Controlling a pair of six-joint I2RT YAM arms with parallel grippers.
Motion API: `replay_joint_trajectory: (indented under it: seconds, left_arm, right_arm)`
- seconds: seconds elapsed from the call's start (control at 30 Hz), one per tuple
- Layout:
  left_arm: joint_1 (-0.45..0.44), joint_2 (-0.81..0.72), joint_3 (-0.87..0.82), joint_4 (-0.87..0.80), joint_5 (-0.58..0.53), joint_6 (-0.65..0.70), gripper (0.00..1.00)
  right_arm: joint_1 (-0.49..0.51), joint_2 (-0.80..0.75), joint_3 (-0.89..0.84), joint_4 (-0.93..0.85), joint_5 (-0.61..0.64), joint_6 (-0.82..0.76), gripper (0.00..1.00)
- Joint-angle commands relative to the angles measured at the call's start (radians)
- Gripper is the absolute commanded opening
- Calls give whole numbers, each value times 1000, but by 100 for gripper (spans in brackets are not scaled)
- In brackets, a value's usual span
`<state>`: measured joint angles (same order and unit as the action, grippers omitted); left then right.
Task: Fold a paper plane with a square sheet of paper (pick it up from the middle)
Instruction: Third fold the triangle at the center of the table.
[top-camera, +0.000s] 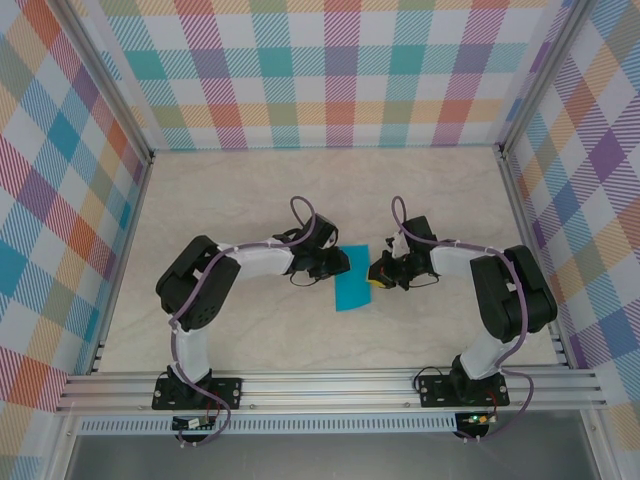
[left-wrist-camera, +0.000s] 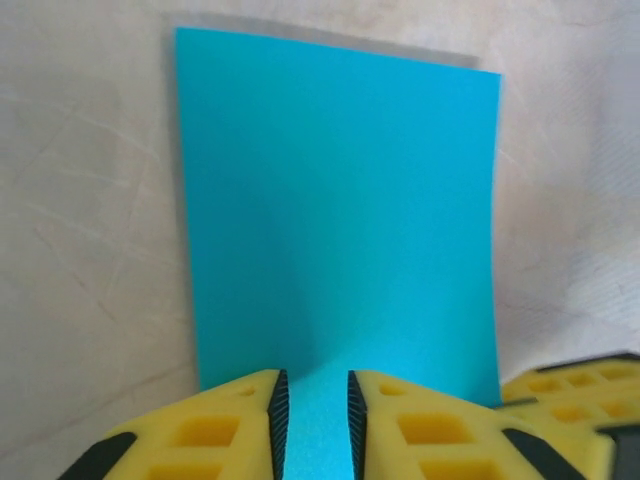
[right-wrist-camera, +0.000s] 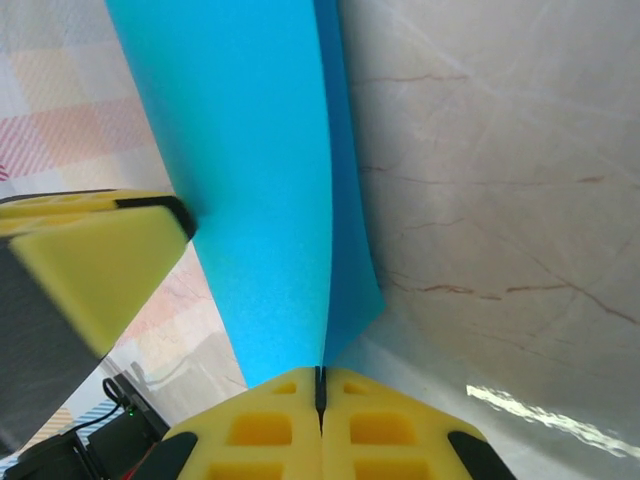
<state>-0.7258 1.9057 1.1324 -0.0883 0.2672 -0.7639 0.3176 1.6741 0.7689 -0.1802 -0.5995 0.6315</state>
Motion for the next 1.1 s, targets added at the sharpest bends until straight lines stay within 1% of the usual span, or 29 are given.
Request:
replay_joint_trajectory:
  seconds: [0.0, 0.03, 0.1, 0.2, 0.33, 0.43, 0.47, 0.57, 0.7, 0.8, 0.93, 1.07]
  left_arm:
    - [-19, -114, -31, -33, -29, 74, 30]
    - [-26, -141, -44, -41, -37, 94, 34]
    - [-47, -188, -70, -55, -55, 133, 38]
    - [-115, -256, -112, -74, -114, 192, 47]
    - [-247, -303, -124, -148, -285, 257, 55]
    - [-349, -301, -109, -181, -458, 300, 60]
    - [-383, -284, -86, -234, -521, 313, 62]
    - [-460, -212, -11, -304, -657, 353, 62]
    - [-517, -116, 82, -354, -751, 407, 63]
    - [-534, -52, 144, -388, -785, 433, 64]
    - [-541, -2, 190, -415, -813, 454, 63]
    - [-541, 13, 200, -414, -815, 461, 58]
  right_arm:
    - [-5, -4, -13, 30, -41, 37, 3]
    - [-5, -5, -11, 30, -43, 43, 3]
    - [-5, -8, -8, 28, -50, 52, 4]
    - [-5, -7, 5, 18, -55, 56, 5]
    - [-6, -4, 18, -3, -54, 52, 5]
    - [-5, -1, 20, -6, -54, 52, 5]
    - [-5, 0, 20, -7, -55, 53, 6]
    - [-5, 4, 23, -10, -55, 52, 6]
    - [-5, 8, 26, -13, -56, 49, 7]
    - [-5, 8, 27, -15, -57, 48, 7]
    - [-5, 9, 32, -19, -56, 48, 8]
    - [-6, 8, 37, -23, -57, 45, 9]
